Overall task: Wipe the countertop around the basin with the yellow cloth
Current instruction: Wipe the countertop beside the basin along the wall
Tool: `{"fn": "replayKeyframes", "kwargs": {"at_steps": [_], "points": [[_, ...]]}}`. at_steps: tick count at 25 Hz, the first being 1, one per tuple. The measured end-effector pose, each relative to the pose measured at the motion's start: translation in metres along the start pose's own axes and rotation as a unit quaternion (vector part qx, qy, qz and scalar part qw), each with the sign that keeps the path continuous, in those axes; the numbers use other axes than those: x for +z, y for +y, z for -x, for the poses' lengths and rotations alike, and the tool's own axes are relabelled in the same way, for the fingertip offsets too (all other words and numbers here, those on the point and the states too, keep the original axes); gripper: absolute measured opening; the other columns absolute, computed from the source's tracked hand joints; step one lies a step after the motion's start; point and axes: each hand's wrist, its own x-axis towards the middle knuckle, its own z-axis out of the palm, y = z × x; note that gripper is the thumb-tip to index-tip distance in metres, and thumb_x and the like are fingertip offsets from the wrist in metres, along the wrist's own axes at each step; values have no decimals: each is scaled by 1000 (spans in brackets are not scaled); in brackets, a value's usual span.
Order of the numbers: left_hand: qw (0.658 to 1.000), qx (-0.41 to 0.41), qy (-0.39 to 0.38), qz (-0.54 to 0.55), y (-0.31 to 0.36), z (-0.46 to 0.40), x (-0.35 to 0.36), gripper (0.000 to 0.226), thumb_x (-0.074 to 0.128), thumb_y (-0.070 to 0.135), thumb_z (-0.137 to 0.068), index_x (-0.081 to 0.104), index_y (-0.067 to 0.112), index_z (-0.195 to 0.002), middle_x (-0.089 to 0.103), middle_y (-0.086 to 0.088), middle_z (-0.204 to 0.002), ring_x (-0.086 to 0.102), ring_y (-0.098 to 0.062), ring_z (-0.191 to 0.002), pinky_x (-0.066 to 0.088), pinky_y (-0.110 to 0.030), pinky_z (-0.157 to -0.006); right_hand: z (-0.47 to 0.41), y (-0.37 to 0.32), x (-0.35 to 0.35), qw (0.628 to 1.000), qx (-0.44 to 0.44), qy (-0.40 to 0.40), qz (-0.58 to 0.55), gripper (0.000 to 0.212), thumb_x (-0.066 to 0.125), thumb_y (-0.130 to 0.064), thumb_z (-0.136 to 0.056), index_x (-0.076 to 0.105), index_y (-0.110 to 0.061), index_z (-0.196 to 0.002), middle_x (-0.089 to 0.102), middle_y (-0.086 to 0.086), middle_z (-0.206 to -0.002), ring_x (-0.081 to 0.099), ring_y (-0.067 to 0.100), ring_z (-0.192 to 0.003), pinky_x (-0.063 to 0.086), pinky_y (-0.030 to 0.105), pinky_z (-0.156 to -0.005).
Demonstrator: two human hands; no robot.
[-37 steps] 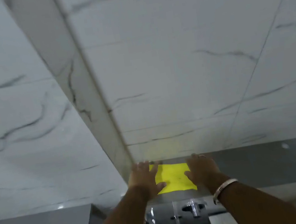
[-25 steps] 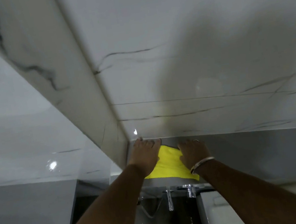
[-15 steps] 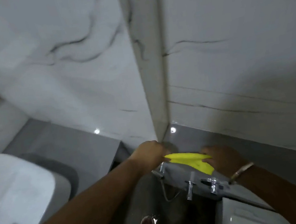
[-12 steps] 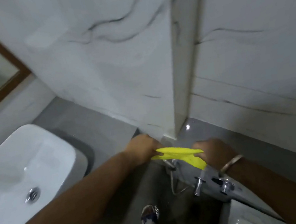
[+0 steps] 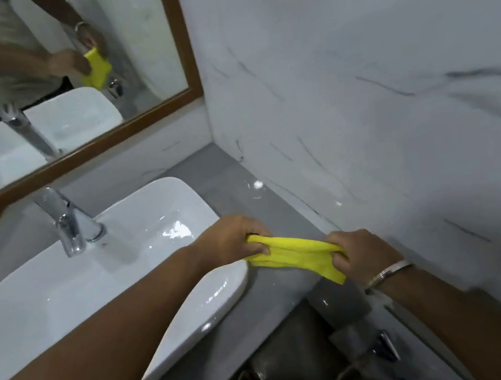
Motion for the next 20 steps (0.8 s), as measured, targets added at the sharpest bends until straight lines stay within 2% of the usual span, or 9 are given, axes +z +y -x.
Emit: {"fn": "replayKeyframes", "kwargs": {"at_steps": [4, 7, 9, 11, 12, 14, 16, 17, 20], "points": [[997, -24, 13, -67, -83, -48, -32, 29, 69, 33, -83, 71, 28, -111, 73, 3, -108, 64, -19, -99, 45, -28, -79, -90, -16, 13, 999, 4, 23, 40, 47, 44, -28, -64, 64, -26, -106, 72, 13, -86, 64, 37, -81, 46, 37, -59], [990, -26, 32, -134, -113, -86, -45, 26, 67, 31, -84, 69, 30, -111, 71, 1, -109, 63, -23, -103, 48, -36, -83, -136, -12, 24, 995, 1, 49, 86, 56, 33, -32, -68, 62, -26, -115, 72, 12, -94, 64, 37, -82, 47, 38, -60], [986, -32, 7, -166, -132, -102, -43, 27, 64, 35, -85, 68, 32, -111, 70, 2, -112, 62, -23, -105, 47, -38, -88, -152, -7, 40, 991, -39, 58, 113, 59, 27, -32, -69, 65, -20, -112, 72, 13, -94, 66, 38, -73, 53, 40, -55], [986, -34, -23, -163, -151, -100, -35, 25, 58, 41, -86, 69, 33, -107, 71, 6, -113, 62, -21, -107, 39, -36, -97, -151, 11, 72, 987, -87, -9, 138, 54, 32, -27, -69, 68, -16, -108, 74, 15, -90, 68, 36, -65, 56, 42, -48], [987, -35, -23, -155, -157, -92, -32, 28, 53, 45, -87, 70, 32, -105, 71, 7, -113, 62, -19, -108, 34, -35, -99, -146, 19, 88, 982, -92, -70, 152, 52, 35, -28, -70, 69, -16, -108, 74, 14, -90, 70, 34, -67, 58, 43, -51], [991, -29, 39, -127, -168, -68, -29, 41, 44, 53, -87, 69, 29, -108, 70, 6, -118, 59, -19, -116, 30, -38, -101, -138, 29, 110, 976, -87, -135, 145, 49, 40, -33, -73, 68, -16, -109, 74, 14, -98, 70, 33, -79, 59, 45, -63], [985, -34, 112, -125, -174, -43, -26, 60, 41, 63, -86, 64, 21, -123, 63, -3, -132, 50, -24, -129, 26, -43, -110, -145, 29, 119, 977, -100, -125, 141, 47, 40, -35, -74, 67, -16, -108, 72, 14, -104, 70, 34, -84, 59, 47, -63], [982, -45, 116, -142, -176, -33, -21, 71, 40, 69, -85, 57, 18, -132, 54, -7, -142, 42, -27, -137, 21, -45, -114, -156, 28, 122, 977, -117, -107, 146, 46, 41, -35, -75, 64, -17, -109, 70, 15, -110, 69, 34, -90, 59, 47, -65], [980, -70, 104, -152, -174, -21, -3, 99, 41, 79, -80, 30, 9, -149, 22, -16, -159, 12, -34, -149, 10, -51, -120, -186, 16, 135, 973, -152, -108, 139, 53, 40, -43, -83, 52, -17, -128, 54, 17, -135, 52, 40, -120, 50, 52, -89]]}}
